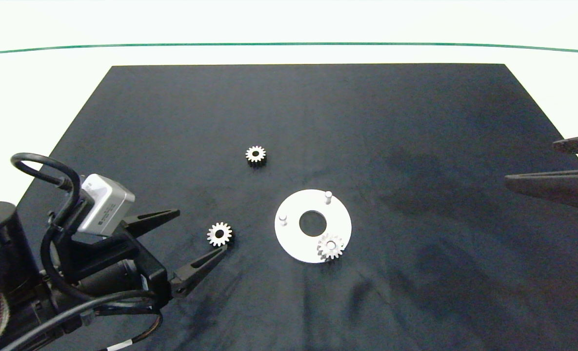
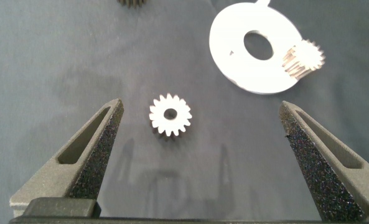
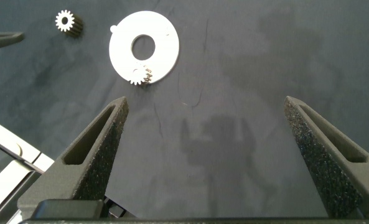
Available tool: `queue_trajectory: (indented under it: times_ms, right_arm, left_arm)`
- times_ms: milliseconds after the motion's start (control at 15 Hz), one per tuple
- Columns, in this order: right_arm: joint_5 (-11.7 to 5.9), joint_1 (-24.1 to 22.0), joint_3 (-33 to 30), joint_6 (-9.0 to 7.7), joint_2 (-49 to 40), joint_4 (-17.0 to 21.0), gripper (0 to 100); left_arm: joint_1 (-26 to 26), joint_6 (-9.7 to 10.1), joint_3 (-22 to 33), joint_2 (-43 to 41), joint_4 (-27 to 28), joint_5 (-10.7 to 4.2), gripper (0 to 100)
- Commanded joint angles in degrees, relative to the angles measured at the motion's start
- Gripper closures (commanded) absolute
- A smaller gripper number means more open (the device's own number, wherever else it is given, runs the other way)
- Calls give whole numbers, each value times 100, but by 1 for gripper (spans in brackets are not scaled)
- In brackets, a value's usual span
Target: Install three planetary gears onto the carrier pins
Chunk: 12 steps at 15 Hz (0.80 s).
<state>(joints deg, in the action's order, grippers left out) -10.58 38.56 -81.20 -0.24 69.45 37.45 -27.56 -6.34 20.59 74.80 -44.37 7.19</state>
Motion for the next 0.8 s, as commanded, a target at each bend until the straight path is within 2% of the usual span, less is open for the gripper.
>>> queue_trajectory:
  times_ms: [67,333,533,733,800]
  right_arm:
    - [-5,3,8,-2,-46,26,0]
    - [-5,3,8,-2,-81,105,0]
    - [-5,11,17,-2,-133,113,0]
    - [-5,11,17,-2,-177,131,0]
    - [3,11,17,-2,-195,131,0]
  left_arm:
    - [5,-192,-81,360,-63,1,0]
    - [76,-887,-134,368,-63,1,0]
    - [295,-1660,-55,412,-45,10,0]
    - [515,-2293,-11,518,43,1,0]
    - [594,-2460,24,483,324,1,0]
